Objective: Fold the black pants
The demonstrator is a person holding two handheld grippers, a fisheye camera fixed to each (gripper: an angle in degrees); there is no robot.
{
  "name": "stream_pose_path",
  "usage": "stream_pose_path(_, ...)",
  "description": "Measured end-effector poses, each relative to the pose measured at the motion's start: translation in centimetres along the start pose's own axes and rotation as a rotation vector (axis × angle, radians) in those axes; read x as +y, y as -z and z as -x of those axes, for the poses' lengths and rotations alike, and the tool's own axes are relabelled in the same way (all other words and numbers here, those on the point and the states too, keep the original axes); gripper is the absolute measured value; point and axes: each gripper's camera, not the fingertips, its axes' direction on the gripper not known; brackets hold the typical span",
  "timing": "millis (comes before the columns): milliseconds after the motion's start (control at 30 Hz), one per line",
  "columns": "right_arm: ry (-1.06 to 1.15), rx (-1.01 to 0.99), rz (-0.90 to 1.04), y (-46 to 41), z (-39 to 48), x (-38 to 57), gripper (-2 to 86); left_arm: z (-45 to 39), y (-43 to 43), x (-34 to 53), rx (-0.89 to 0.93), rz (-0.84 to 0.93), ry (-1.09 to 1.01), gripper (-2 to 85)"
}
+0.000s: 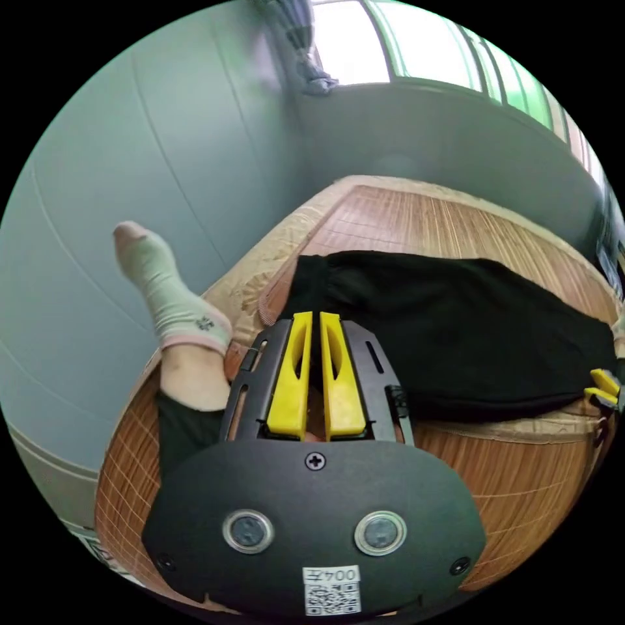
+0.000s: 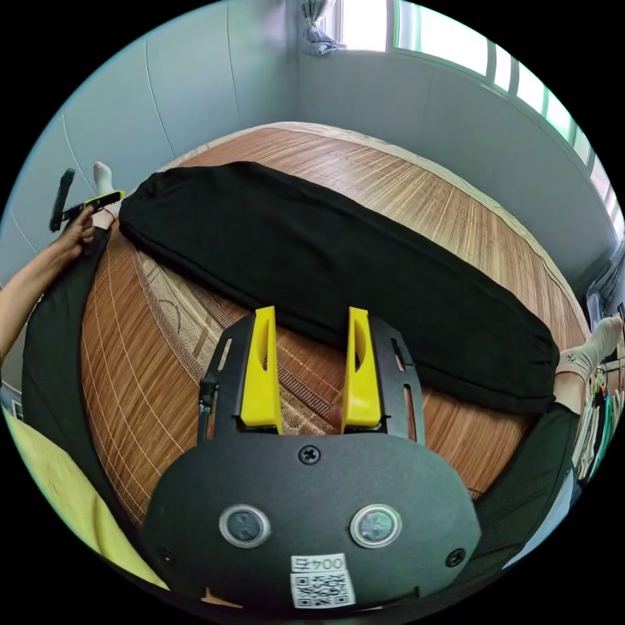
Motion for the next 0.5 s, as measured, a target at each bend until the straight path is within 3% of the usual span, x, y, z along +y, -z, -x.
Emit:
stream_pose_path(133, 0.005, 0.03, 0.009, 0.8, 1.1, 0.3, 15.2, 3.6, 3.3, 2.4, 0.103, -0.029, 0.193, 4.5)
stream_pose_path(333, 0.018, 0.031, -0.009, 2.1, 2.1, 1.2, 15.7, 2.5, 0.9, 2.2, 0.169, 0.17, 0.305, 10.6)
stream_pose_path(500, 0.023, 0.039, -0.012, 3.0, 2.7, 1.3, 15.7, 1.1, 0.2, 1.4, 0.131, 0.146, 0.34, 5.0)
